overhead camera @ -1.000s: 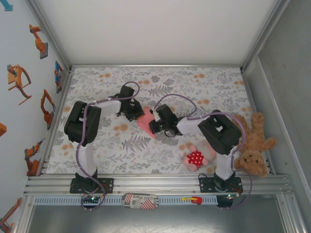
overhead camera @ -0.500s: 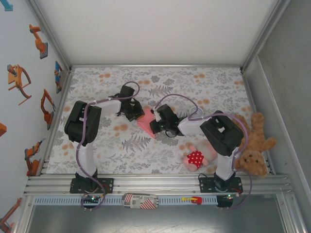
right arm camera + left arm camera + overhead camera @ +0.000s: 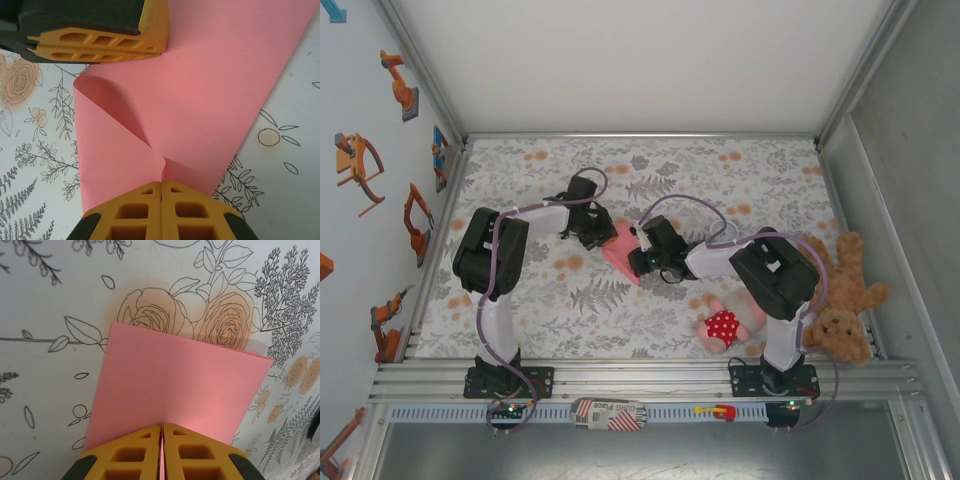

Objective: Fold a paper plane with a square sheet of paper (pick it up from the middle)
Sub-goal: Third fold the triangle at the center of the table.

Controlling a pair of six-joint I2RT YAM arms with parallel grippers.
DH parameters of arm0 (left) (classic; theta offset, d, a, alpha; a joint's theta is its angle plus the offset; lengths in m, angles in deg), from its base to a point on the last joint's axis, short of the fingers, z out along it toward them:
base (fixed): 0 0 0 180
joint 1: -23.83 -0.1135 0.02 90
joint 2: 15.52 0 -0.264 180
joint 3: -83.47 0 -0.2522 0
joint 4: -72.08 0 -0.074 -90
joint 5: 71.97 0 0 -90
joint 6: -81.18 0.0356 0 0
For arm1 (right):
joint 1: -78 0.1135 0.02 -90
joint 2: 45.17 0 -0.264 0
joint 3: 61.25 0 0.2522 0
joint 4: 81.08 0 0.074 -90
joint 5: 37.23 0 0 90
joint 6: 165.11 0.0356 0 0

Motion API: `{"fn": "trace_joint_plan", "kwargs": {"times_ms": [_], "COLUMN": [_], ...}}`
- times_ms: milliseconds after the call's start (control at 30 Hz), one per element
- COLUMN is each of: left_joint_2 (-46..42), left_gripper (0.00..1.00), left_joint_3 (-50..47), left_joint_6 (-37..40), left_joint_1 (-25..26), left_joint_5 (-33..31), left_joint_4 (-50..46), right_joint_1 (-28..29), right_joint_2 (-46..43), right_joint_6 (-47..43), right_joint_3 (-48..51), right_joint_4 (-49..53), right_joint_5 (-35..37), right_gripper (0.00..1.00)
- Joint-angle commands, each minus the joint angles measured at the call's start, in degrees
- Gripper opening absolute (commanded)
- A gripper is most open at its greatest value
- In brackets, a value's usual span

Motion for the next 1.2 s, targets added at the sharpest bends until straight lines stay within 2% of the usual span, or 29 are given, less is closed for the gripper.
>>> {"fn": "trace_joint_plan", "kwargs": {"times_ms": [0,200,433,767,1167], "left_joint_2": [-2.2,-11.7,-18.7,-17.2,-12.6], "left_gripper": [0.13,0.20,0.19,0.12,0.11], "left_joint_3": [1.6,-0.9,-11.5,-18.3,-16.7], "left_joint_6": [1.6,0.9,-5.2,-8.8,-8.2], "left_joint_1": [0.1,0.2,2.1,6.0,6.2], "left_joint_5": [-0.2,-3.1,-0.2,1.1,1.3], "left_joint_4": [-4.2,-2.5,7.0,10.3,9.8], "right_joint_1": [-0.3,-0.3,-0.3,-0.3,-0.3], "right_joint_2": [1.3,1.2,1.9,1.9,2.0], "right_joint_6": [0.1,0.1,0.5,0.6,0.8], "right_joint_3": [-0.8,-0.8,-1.3,-1.4,-1.4], "right_joint_4": [1.6,1.8,1.5,1.7,1.9], "right_joint_5": [0.8,0.8,0.2,0.2,0.1], "right_gripper": [0.00,0.00,0.00,0.00,0.00]}}
